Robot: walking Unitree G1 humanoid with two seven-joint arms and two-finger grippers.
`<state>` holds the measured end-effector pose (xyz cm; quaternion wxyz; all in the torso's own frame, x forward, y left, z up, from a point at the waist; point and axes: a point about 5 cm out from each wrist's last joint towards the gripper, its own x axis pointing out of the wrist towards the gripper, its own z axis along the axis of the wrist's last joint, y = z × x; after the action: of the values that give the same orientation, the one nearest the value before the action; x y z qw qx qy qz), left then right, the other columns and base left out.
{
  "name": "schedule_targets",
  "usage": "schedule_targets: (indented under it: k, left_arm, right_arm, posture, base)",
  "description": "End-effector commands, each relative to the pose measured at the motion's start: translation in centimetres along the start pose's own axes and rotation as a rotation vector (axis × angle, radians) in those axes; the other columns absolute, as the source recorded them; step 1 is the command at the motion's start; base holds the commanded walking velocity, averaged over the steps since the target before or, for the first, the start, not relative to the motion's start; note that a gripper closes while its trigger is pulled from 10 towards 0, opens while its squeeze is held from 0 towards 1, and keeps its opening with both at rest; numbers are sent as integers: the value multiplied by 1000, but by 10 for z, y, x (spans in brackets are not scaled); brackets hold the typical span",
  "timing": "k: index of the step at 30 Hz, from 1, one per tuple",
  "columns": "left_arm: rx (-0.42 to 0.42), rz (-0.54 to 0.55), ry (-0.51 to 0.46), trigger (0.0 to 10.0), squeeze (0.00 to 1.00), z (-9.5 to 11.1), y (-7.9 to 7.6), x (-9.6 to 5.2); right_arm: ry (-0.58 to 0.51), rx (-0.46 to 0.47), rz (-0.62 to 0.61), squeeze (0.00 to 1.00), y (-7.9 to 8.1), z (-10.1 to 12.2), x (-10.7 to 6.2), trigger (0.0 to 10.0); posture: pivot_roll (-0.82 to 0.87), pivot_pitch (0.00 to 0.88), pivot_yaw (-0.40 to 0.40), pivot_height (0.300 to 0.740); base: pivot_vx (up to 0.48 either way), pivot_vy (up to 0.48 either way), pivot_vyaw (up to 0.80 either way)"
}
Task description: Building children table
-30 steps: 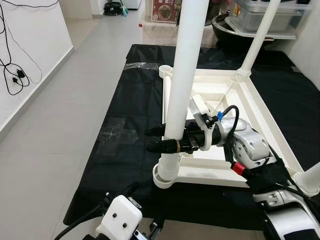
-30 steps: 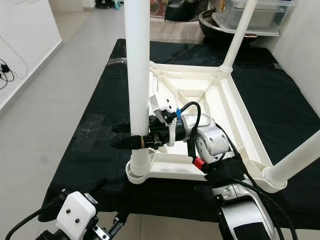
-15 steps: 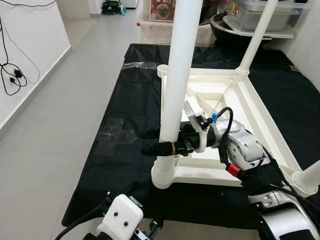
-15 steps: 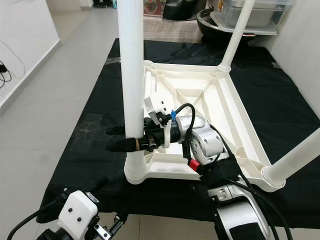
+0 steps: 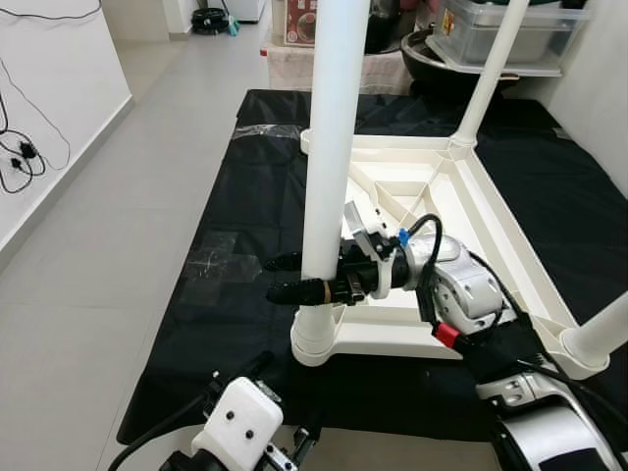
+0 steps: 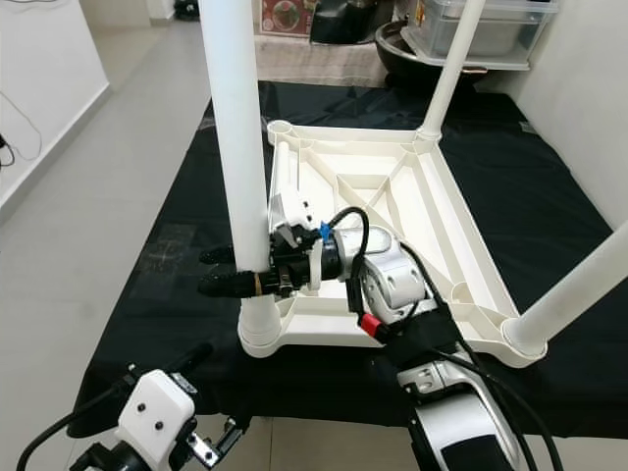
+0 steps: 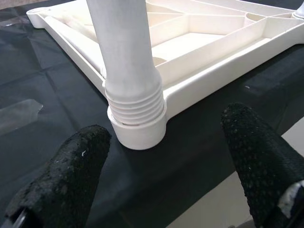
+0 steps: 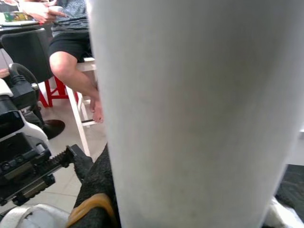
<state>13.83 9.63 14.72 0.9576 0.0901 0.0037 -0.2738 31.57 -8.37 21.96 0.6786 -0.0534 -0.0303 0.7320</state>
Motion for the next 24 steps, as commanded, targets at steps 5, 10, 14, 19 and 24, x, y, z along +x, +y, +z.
schedule_targets:
  k: [5,10,14,19,24]
  left_arm:
    - [11,-12,23,10000,0,-5,-1,-1]
    - [10,-17,20,10000,0,-4,-1,0]
    - [8,-19,21,10000,0,-5,-1,0]
    - [5,-20,22,10000,0,-5,-2,0]
    - [1,-25,22,10000,0,-5,-2,0]
  right_arm:
    - [39,14,-83,0,-1,-11,-2,10000]
    - [71,41,-214,0,-4,-23,-5,10000]
    - [56,44,-366,0,-11,-25,-9,10000]
    - [49,52,-477,0,-14,-26,-13,10000]
    - [52,84,-649,0,-19,-29,-17,10000]
  posture:
    - [94,140,-64,740]
    - [87,149,-64,740]
    - [85,155,-67,740]
    - [85,154,-67,740]
    - [77,157,-64,740]
  base:
    - [0,0,0]
    - [0,0,0]
    - [0,0,0]
    - [0,0,0]
    - [0,0,0]
